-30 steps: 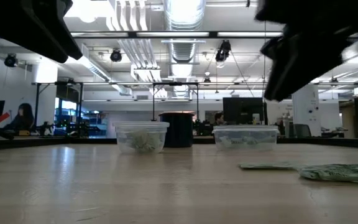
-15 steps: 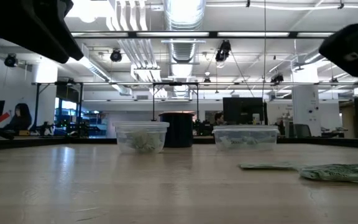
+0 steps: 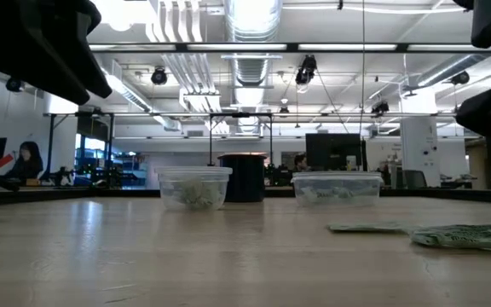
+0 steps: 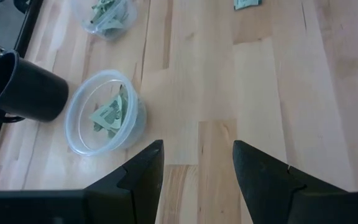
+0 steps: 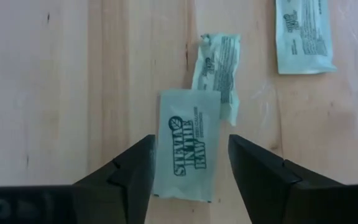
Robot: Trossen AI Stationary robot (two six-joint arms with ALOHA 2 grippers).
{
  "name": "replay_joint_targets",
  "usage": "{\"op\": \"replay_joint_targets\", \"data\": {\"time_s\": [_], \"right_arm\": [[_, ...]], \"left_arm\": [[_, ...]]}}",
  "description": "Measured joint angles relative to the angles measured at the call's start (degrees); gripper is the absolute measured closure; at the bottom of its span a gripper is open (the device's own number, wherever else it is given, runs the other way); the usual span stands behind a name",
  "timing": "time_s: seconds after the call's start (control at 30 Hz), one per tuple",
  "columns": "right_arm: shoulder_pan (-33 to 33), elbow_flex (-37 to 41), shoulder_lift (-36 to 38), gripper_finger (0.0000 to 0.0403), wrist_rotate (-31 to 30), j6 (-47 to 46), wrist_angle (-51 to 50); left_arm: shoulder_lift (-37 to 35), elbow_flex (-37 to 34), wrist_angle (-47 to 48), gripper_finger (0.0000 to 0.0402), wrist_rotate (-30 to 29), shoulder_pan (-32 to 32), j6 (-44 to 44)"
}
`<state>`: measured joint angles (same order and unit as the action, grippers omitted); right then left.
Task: Pick and place Stevia / Truvia into bins
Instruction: Put the green stevia packet into the right transparent container
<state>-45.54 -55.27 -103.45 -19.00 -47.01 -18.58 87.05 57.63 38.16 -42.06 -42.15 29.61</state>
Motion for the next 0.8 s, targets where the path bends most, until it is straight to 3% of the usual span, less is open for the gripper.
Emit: {"op": "replay_joint_targets", "data": {"time_s": [0.4,0.8], "right_arm": [[-0.02,-0.57,-3.79,0.0199,-0.90,-0.90,0.91],[-0.09,-0.82,-3.11,0.0275,-1.92,0.32,0.07]], "left_arm": [[-0.46,0.09,-0.19,0.0226,0.02,0.00,0.00],[-0.48,0.09,-0.19,0.0226,0.03,0.00,0.00]]}}
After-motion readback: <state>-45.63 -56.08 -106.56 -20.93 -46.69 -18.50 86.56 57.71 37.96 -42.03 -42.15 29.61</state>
